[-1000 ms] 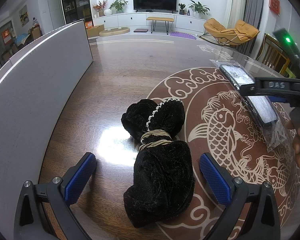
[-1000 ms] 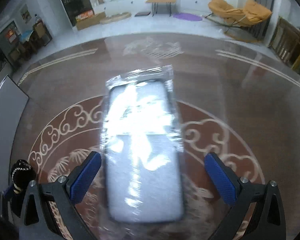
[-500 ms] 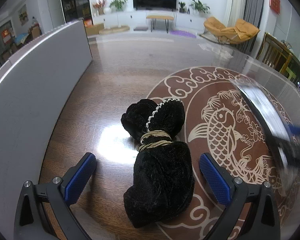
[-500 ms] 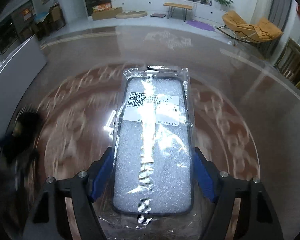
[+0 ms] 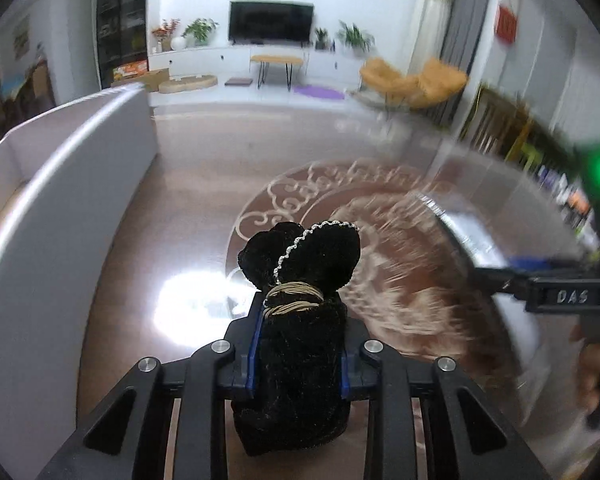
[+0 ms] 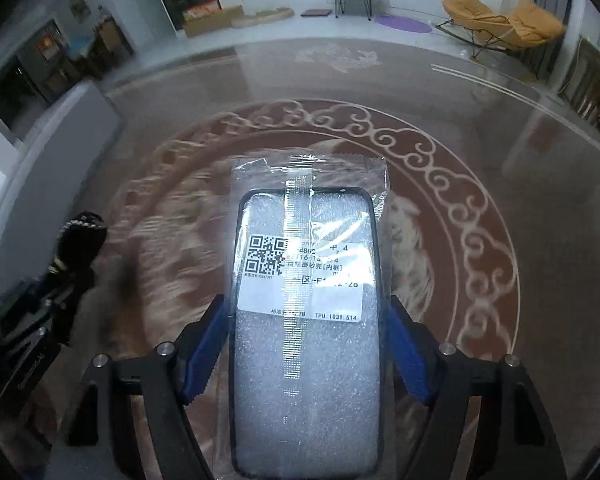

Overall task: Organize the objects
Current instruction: 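Grasp the wrapped phone case with the right tool while the left tool holds the pouch, then carry the pouch and phone case into the bin and open both tools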

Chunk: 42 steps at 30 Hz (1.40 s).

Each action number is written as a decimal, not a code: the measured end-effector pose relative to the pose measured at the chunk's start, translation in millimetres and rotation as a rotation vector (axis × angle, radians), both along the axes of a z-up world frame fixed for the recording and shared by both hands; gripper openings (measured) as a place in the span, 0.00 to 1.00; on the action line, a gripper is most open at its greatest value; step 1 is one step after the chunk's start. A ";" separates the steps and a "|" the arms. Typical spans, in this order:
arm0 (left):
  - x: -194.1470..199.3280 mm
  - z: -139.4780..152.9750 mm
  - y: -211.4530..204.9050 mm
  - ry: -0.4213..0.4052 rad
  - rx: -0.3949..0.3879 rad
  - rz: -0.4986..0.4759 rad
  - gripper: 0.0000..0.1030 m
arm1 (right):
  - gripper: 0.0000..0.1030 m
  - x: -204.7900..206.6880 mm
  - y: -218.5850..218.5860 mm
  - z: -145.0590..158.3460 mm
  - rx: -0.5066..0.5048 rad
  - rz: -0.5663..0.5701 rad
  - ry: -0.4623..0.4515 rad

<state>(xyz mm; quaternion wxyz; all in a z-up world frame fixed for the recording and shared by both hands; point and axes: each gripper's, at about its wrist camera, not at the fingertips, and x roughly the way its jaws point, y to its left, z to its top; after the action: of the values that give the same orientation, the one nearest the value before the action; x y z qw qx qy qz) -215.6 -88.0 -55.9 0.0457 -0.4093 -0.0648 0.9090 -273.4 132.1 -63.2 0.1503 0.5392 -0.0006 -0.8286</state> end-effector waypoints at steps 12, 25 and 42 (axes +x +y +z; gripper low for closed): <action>124.4 115.5 -175.7 0.102 -0.020 0.266 0.28 | 0.74 69.3 -192.8 145.7 -0.397 0.312 0.072; 177.9 56.2 -287.3 -0.091 -0.141 0.585 0.84 | 0.81 135.2 -424.5 64.4 -0.193 0.591 -0.010; 194.5 75.5 -278.1 -0.109 -0.104 0.725 0.94 | 0.98 174.4 -370.6 132.4 0.100 0.540 0.357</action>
<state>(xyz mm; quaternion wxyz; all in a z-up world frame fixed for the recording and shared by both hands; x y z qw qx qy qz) -21.1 -366.1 19.5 -0.3038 -0.4093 -0.1615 0.8450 -99.0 -238.5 69.2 0.3358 0.3726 0.2095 -0.8393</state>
